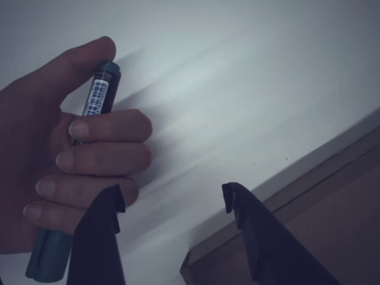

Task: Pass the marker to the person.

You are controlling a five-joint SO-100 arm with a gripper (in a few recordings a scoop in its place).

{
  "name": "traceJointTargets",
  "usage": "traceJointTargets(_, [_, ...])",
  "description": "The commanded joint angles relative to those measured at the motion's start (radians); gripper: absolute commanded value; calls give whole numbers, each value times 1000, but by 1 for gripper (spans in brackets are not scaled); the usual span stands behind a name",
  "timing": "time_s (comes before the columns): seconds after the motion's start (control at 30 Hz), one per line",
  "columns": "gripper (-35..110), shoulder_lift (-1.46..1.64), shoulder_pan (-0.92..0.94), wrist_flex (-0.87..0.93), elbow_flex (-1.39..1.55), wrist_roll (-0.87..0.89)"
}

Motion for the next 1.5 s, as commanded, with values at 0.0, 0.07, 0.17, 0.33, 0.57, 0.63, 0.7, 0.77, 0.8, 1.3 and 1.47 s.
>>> traceJointTargets(0.0, [38,25,9,-11,-28,-3])
traceJointTargets(0.07, [38,23,11,-18,-26,-3])
traceJointTargets(0.17, [38,23,11,-18,-23,-3])
traceJointTargets(0.33, [38,26,8,-23,-18,-3])
traceJointTargets(0.57, [38,21,8,-26,-25,-3])
traceJointTargets(0.63, [38,20,8,-25,-26,0])
traceJointTargets(0.7, [38,20,8,-23,-25,-2])
traceJointTargets(0.77, [38,20,8,-26,-21,0])
traceJointTargets(0.8, [38,20,8,-26,-21,0])
traceJointTargets(1.3, [38,21,8,-31,-8,2])
traceJointTargets(1.47, [38,12,12,-44,-5,3])
